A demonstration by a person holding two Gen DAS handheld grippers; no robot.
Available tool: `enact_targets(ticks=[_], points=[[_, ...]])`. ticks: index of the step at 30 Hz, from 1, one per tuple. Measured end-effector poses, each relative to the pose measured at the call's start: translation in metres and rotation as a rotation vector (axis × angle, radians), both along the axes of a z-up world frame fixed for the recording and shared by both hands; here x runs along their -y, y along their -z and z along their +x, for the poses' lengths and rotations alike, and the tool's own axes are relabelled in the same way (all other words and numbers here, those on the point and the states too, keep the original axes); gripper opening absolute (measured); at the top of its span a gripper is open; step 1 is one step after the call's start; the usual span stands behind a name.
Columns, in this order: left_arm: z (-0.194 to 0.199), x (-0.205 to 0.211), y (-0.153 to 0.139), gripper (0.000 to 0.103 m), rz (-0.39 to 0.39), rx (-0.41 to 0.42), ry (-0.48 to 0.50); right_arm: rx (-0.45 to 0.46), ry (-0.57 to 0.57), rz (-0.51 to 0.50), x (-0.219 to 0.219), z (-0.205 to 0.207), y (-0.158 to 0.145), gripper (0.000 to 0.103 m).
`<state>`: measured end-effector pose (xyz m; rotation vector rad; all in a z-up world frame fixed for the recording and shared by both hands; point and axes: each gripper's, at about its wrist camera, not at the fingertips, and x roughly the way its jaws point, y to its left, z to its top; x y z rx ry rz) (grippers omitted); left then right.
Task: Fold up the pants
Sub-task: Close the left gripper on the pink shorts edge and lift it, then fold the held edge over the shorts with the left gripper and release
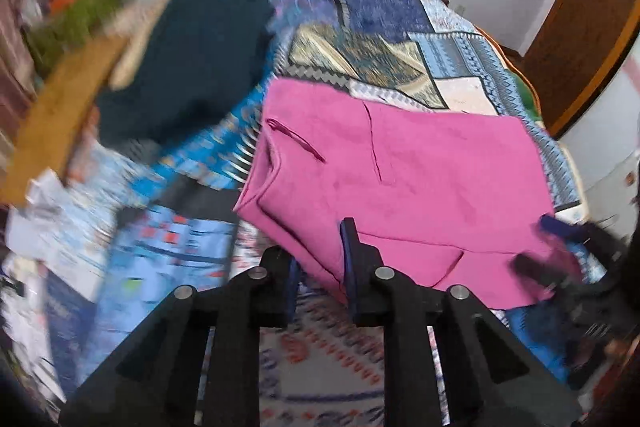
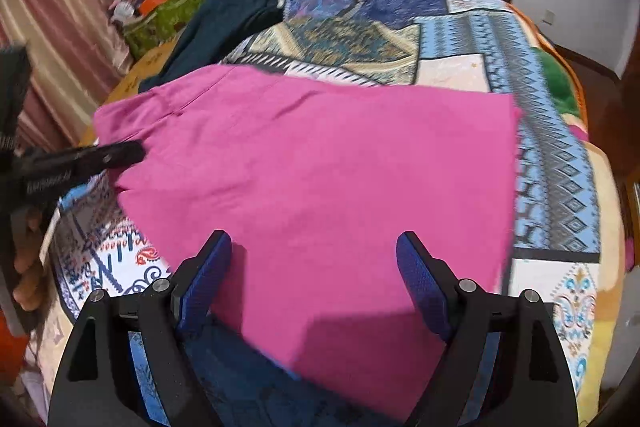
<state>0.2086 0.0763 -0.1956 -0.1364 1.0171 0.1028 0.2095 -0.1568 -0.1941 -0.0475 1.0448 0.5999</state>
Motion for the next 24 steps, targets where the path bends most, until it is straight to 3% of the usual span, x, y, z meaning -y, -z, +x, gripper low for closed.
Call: enact_targets(ticks=[5, 11, 18, 24], points=[[-0.031, -0.011, -0.021, 0.017, 0.200, 0.088, -0.024, 0.013, 0.039, -0.011, 0.022, -0.005, -0.009, 0.082], [-0.060, -0.005, -0.050, 0.014, 0.382, 0.203, -0.043, -0.012, 0.023, -0.028, 0.030, -0.021, -0.005, 0.082], [-0.076, 0.002, -0.072, 0.014, 0.511, 0.297, -0.083, -0.007, -0.014, -0.033, 0.016, -0.029, -0.005, 0.082], [-0.081, 0.032, -0.077, 0.014, 0.513, 0.322, 0.045, 0.017, -0.042, -0.005, 0.010, -0.036, -0.018, 0.082]])
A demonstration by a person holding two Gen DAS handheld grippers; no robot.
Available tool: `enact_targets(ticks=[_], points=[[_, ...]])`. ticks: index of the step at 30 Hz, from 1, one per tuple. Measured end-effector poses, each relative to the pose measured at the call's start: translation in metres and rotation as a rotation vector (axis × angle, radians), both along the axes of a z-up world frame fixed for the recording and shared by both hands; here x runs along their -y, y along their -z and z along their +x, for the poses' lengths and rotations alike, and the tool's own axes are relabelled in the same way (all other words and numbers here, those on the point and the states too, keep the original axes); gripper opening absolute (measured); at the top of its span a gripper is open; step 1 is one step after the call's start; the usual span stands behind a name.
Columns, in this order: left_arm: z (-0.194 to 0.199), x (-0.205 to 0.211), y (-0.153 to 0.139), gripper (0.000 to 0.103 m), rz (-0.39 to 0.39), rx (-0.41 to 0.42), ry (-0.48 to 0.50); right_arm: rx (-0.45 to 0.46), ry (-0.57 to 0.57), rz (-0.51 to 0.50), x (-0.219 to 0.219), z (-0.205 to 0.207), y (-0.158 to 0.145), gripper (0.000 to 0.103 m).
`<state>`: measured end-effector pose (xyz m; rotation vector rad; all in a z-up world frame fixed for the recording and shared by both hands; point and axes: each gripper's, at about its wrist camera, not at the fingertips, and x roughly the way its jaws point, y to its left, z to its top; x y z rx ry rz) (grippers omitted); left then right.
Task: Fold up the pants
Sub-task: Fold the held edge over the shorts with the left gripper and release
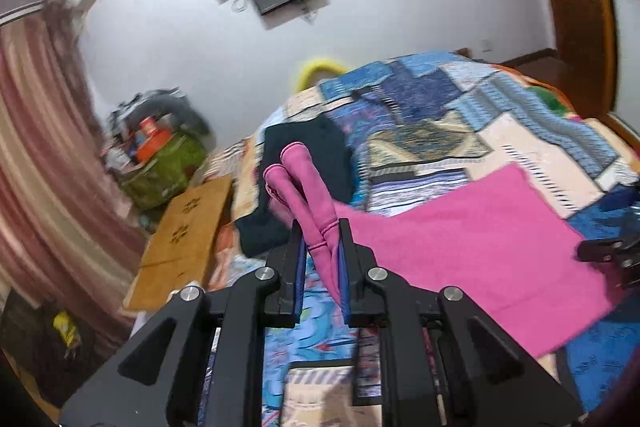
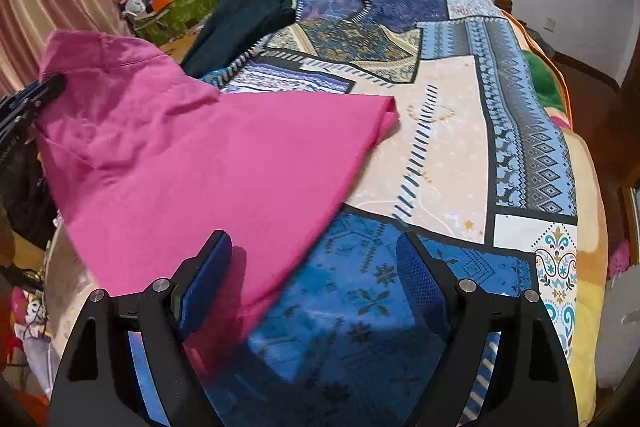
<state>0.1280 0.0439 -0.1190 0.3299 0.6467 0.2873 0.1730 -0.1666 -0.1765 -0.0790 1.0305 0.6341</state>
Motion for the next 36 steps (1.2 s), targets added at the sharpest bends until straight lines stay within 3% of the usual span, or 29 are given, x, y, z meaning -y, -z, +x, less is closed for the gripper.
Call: enact_targets(ticks=[6, 11, 20, 28, 36], points=[[0.012, 0.024, -0.007, 0.014, -0.158, -0.050, 0.151, 0.005, 0.021, -0.044, 0.007, -0.007, 0.008, 0.082], [0.026, 0.040, -0.014, 0.014, -0.258, -0.072, 0.220, -0.039, 0.080, -0.030, 0.025, 0.000, 0.022, 0.082], [0.050, 0.073, -0.021, 0.013, -0.471, -0.145, 0.359, -0.025, 0.081, -0.025, 0.028, -0.003, 0.024, 0.082], [0.065, 0.094, -0.003, 0.012, -0.587, -0.259, 0.414, -0.025, 0.083, -0.018, 0.030, -0.004, 0.025, 0.082], [0.070, 0.106, 0.015, 0.013, -0.615, -0.321, 0.456, -0.026, 0.084, -0.017, 0.030, -0.004, 0.024, 0.082]])
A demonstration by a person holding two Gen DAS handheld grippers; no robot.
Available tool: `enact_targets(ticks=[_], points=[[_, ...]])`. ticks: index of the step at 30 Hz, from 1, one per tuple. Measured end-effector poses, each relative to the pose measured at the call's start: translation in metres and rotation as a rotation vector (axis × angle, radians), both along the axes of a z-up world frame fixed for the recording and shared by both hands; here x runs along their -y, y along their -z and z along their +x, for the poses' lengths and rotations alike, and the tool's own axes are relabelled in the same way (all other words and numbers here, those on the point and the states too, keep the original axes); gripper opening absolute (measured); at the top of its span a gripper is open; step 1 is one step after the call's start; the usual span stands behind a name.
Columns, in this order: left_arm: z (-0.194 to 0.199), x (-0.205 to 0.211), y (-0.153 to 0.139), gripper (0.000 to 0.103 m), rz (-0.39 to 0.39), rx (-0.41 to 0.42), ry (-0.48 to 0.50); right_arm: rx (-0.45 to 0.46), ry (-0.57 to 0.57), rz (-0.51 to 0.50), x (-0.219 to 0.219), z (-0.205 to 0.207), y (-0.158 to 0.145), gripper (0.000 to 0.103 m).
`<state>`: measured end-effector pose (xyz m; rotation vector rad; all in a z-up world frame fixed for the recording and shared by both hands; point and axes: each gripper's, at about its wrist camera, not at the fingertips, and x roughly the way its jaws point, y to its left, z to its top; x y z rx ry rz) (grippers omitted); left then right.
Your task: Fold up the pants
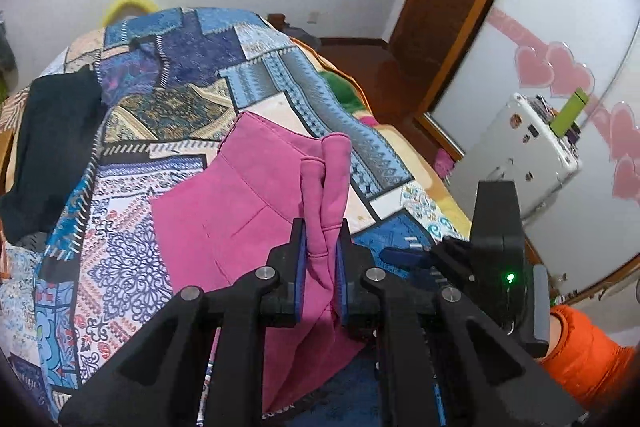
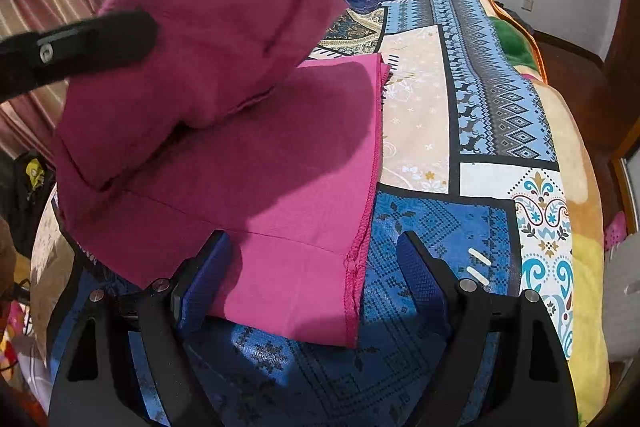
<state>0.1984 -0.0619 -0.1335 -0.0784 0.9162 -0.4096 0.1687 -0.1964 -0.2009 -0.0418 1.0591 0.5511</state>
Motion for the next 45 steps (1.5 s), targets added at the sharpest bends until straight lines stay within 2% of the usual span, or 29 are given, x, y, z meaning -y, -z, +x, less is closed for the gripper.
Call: enact_targets(ticks=[3, 5, 7, 11, 13, 18, 22, 26, 33, 34, 36, 37, 38, 40, 45], points=[[-0.001, 0.003, 0.002, 0.023, 0.004, -0.025, 0.023, -0.001, -0.001, 0.001, 0.000, -0.001, 0.000, 0.082], [-0.002, 0.000, 0.001, 0.044, 0.013, -0.029, 0.024, -0.001, 0.002, 0.002, 0.000, -0.002, 0.000, 0.082], [-0.001, -0.006, -0.002, 0.052, 0.043, -0.009, -0.003, -0.001, 0.003, 0.003, 0.000, -0.003, -0.001, 0.082], [0.008, -0.027, -0.005, 0.053, 0.081, 0.003, -0.069, 0.000, 0.002, 0.004, 0.000, -0.004, -0.001, 0.082], [0.020, -0.041, -0.006, 0.058, 0.101, 0.000, -0.112, -0.002, 0.001, 0.003, 0.000, -0.004, -0.001, 0.082], [0.055, -0.064, -0.002, 0.065, 0.206, 0.001, -0.165, -0.004, 0.000, -0.004, 0.001, -0.005, -0.003, 0.082], [0.087, -0.071, 0.013, 0.069, 0.303, -0.027, -0.169, 0.009, 0.008, 0.005, 0.007, -0.006, -0.009, 0.082], [0.115, -0.067, 0.032, 0.071, 0.359, -0.063, -0.141, 0.026, 0.038, 0.007, 0.020, -0.008, -0.018, 0.082], [0.163, -0.050, 0.092, 0.072, 0.449, -0.204, -0.053, 0.033, 0.128, 0.011, 0.049, -0.006, -0.028, 0.082], [0.166, -0.048, 0.100, 0.073, 0.474, -0.218, -0.050, 0.033, 0.137, 0.010, 0.052, -0.006, -0.028, 0.082], [0.171, -0.046, 0.119, 0.084, 0.559, -0.234, -0.054, 0.035, 0.151, 0.007, 0.056, -0.006, -0.028, 0.082], [0.170, -0.046, 0.127, 0.096, 0.604, -0.220, -0.050, 0.035, 0.157, 0.007, 0.057, -0.005, -0.029, 0.082], [0.168, -0.047, 0.130, 0.103, 0.632, -0.188, -0.048, 0.036, 0.160, 0.007, 0.057, -0.004, -0.029, 0.082], [0.161, -0.051, 0.129, 0.103, 0.680, -0.150, -0.034, 0.043, 0.166, 0.008, 0.057, -0.002, -0.029, 0.082], [0.148, -0.082, 0.125, 0.103, 0.646, -0.205, -0.080, 0.048, 0.172, 0.018, 0.058, 0.004, -0.031, 0.082]])
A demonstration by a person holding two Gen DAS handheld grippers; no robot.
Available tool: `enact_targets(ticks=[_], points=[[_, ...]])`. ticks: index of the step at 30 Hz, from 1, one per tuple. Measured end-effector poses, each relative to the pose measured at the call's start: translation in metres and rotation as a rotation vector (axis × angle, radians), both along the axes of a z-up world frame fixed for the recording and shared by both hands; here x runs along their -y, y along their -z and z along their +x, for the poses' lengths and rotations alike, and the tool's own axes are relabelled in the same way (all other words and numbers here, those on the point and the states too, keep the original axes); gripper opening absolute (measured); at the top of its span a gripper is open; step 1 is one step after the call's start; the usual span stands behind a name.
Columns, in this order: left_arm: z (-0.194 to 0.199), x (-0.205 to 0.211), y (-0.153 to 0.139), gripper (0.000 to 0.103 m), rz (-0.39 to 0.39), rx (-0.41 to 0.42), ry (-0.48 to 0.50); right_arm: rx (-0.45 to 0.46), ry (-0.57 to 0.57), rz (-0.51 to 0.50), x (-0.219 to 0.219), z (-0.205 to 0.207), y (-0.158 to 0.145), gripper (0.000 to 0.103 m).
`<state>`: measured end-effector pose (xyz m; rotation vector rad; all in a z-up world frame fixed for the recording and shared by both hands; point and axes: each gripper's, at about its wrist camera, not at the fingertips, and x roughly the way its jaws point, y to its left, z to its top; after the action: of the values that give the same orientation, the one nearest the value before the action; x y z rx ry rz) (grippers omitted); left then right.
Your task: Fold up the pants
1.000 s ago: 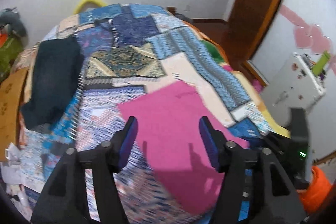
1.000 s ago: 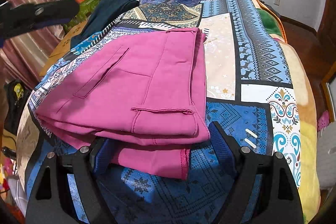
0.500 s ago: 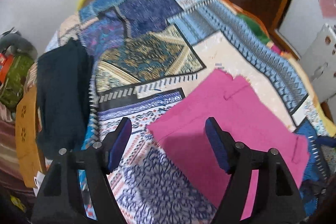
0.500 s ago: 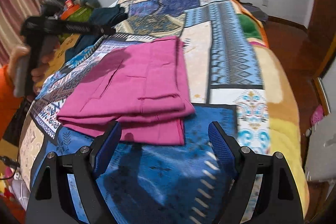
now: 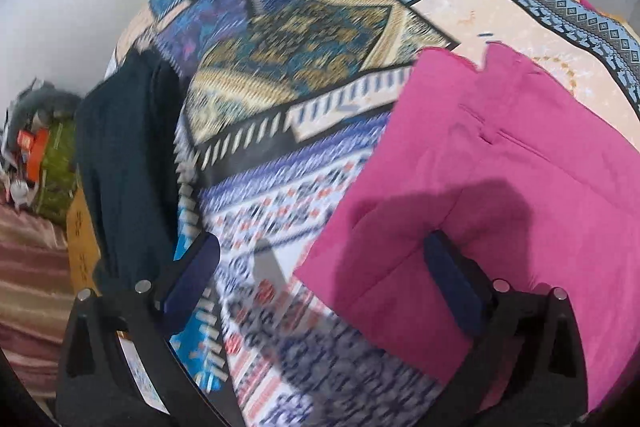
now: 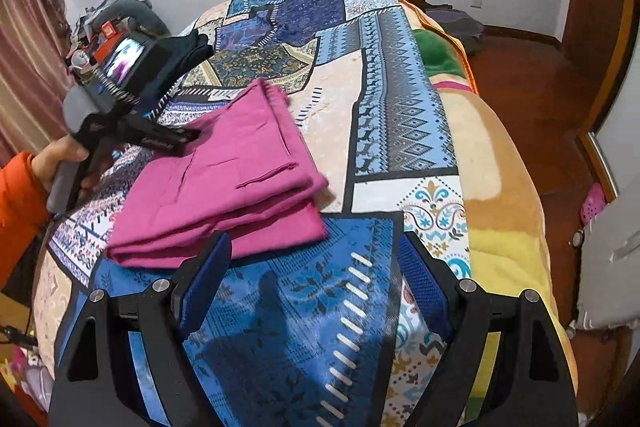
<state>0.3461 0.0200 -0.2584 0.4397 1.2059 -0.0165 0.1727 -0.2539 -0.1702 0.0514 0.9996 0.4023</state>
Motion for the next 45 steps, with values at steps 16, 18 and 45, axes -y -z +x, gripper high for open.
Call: enact_targets(ticks=[16, 18, 45], points=[[-0.091, -0.052, -0.033, 0.103, -0.204, -0.003, -0.099, -0.089, -0.093, 0.106, -0.049, 0.031, 0.019, 0.082], [-0.098, -0.049, -0.033, 0.103, -0.234, -0.003, -0.095, -0.116, -0.089, 0.089, -0.053, 0.037, 0.028, 0.081], [-0.107, -0.067, -0.040, 0.029, -0.338, 0.021, -0.178, -0.145, -0.203, -0.035, -0.062, 0.064, 0.040, 0.033]])
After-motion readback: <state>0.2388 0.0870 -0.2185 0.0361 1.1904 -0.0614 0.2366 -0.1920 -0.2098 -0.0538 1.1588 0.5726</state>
